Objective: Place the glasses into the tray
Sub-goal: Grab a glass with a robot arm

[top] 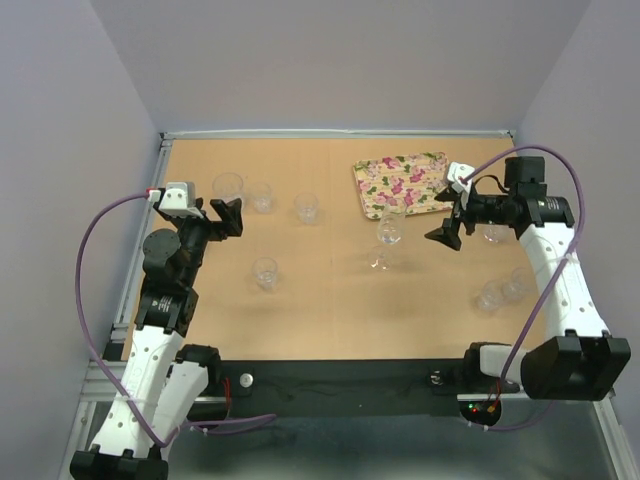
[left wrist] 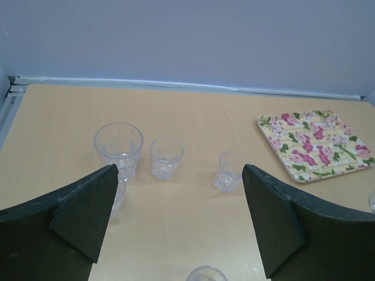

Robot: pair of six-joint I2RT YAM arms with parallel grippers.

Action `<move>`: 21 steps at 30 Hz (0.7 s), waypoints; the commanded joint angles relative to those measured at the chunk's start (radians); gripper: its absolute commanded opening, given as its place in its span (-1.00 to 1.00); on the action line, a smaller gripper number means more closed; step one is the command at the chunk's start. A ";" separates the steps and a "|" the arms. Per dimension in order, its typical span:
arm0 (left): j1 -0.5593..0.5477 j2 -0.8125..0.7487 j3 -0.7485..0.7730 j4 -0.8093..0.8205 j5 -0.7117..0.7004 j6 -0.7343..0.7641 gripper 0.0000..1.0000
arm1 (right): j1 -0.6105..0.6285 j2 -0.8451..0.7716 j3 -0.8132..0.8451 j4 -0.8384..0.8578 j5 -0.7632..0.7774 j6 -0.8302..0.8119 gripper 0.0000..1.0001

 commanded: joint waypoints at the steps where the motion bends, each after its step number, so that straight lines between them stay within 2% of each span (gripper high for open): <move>1: -0.007 -0.019 -0.005 0.068 0.029 0.002 0.97 | 0.000 0.049 0.076 -0.179 -0.194 -0.255 1.00; 11: -0.007 -0.023 -0.010 0.074 0.038 -0.004 0.97 | 0.036 0.209 0.161 -0.185 -0.223 -0.248 1.00; 21: -0.007 -0.023 -0.010 0.079 0.041 -0.004 0.97 | 0.157 0.270 0.198 -0.143 -0.191 -0.156 1.00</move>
